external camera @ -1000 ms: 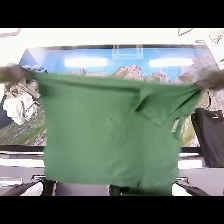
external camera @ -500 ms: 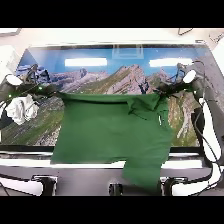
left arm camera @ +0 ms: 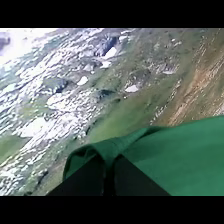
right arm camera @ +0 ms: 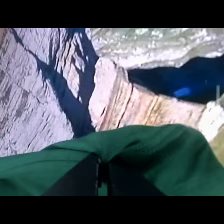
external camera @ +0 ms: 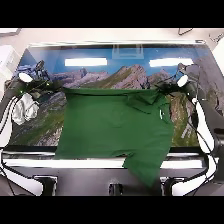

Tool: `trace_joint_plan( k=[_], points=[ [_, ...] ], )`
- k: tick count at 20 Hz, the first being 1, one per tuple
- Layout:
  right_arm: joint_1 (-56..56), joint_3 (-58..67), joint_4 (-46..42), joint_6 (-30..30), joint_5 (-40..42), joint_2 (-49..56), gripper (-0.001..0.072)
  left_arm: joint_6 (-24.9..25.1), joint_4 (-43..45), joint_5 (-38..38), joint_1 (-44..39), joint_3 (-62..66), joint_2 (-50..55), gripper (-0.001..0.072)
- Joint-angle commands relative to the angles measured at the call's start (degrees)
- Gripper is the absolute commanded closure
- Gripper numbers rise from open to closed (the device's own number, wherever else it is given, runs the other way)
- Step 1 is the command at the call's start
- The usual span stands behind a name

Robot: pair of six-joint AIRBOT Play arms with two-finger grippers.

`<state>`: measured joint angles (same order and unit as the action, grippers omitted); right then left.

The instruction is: Fold the clothes and pants, and hang the long-sleeved shirts on hangers.

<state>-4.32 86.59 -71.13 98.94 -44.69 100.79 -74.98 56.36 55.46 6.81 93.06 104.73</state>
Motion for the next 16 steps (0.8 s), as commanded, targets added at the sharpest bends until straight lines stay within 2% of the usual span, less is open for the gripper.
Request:
trace_joint_plan(
  k=[1,3,5,7,8,12,16],
  points=[
    [-2.4,2.8,0.0,-0.6,-7.9,-2.2,0.0674,0.0,0.0,7.6,1.0,3.1,0.1,0.0687],
    [-5.0,5.3,-0.1,-2.6,-18.6,-5.3,0.0674,0.2,0.1,22.1,3.0,7.3,0.0,0.0687],
    [-6.3,5.3,-0.6,-2.8,-33.7,-7.6,0.0674,-0.1,0.2,34.7,4.1,8.0,-0.1,0.0687],
    [-5.5,3.3,-3.4,-2.8,-46.9,-7.7,0.0674,-0.2,0.8,42.0,4.0,5.8,-0.1,0.0687],
    [-4.6,1.3,-5.1,-2.8,-49.4,-7.7,0.0674,-0.9,1.1,43.0,3.9,4.0,-0.1,0.0687],
    [-1.7,-9.1,-6.9,-2.0,-46.5,-7.6,0.0674,-1.1,4.8,42.2,3.9,-3.2,0.4,0.0687],
    [-1.6,-11.1,-7.3,-0.5,-45.0,-7.7,0.0674,-0.3,4.8,41.6,4.0,-6.2,0.9,0.0687]
  ],
)
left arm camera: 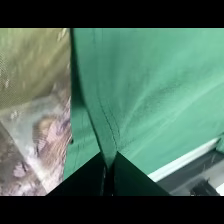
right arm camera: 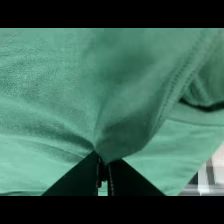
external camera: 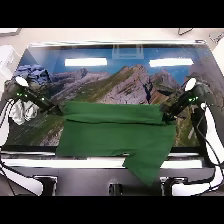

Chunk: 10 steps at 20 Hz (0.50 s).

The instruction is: Fold the clothes and pants, and hang the long-sleeved shirts on hangers.

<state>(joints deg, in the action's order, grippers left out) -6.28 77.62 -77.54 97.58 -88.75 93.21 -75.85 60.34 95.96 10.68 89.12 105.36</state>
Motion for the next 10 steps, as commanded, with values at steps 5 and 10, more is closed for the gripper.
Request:
trace_joint_plan(
  k=[5,10],
  points=[
    [0.4,-2.1,-2.0,0.8,-1.7,-0.2,0.0674,0.9,2.9,1.0,1.8,-2.5,0.2,0.0687],
    [0.4,-2.1,-1.1,2.0,1.2,-0.2,0.0672,0.9,2.7,-1.5,0.6,-5.0,1.3,0.0687]
  ],
)
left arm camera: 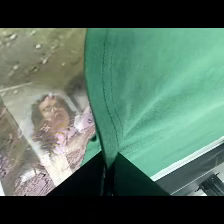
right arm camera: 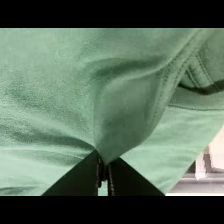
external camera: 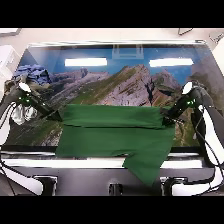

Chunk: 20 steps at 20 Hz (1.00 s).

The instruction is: Fold the clothes and pants, and hang the long-sleeved shirts on hangers.

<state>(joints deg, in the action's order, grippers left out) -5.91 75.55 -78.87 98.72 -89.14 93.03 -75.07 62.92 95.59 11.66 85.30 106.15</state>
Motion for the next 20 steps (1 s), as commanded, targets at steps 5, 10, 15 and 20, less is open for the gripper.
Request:
trace_joint_plan(
  k=[5,10,15,20],
  points=[
    [0.0,0.6,-0.2,-2.4,0.4,-1.0,0.0156,-1.0,0.2,2.7,1.3,-0.1,-1.2,0.0159],
    [0.0,-3.4,-6.9,-4.9,-5.4,-6.0,0.0097,-1.2,1.4,2.4,8.2,-6.0,-11.0,0.0193],
    [0.0,-11.7,-10.5,-5.1,-3.8,-10.4,0.0103,3.8,1.6,-10.3,11.4,-35.7,-24.5,0.0261],
    [0.0,-11.7,-11.9,-6.3,-5.3,-11.5,0.0115,8.6,1.8,-13.1,11.6,-46.9,-27.5,0.0272]
  ],
)
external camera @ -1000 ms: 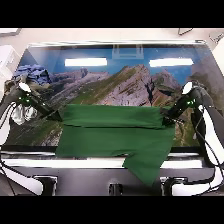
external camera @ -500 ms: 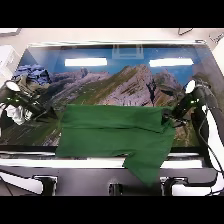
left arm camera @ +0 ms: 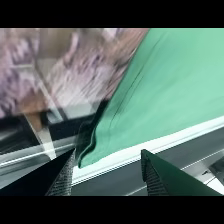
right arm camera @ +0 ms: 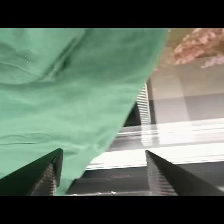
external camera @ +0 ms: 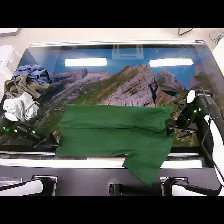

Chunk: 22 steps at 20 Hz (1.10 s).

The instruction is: Fold the clothes and pants, and hang the long-sleeved shirts on hangers.

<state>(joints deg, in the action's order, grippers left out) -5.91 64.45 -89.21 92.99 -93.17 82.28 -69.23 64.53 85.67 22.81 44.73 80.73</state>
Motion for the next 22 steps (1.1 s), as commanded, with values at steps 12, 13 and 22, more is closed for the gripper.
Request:
trace_joint_plan(
  k=[12,13,22],
  points=[
    [0.0,-0.6,-1.7,-0.2,-0.7,-0.7,0.014,1.5,0.4,-6.2,-0.4,-9.8,-1.8,0.0492],
    [0.0,-0.6,-1.3,-0.3,-0.5,-0.7,0.0147,1.0,0.0,-7.1,-0.4,-9.8,-1.8,0.0604],
    [-30.5,-4.0,21.5,-3.9,-2.3,-7.0,0.0159,0.9,-1.0,-7.0,-0.4,-9.7,-1.9,0.0686]
  ],
)
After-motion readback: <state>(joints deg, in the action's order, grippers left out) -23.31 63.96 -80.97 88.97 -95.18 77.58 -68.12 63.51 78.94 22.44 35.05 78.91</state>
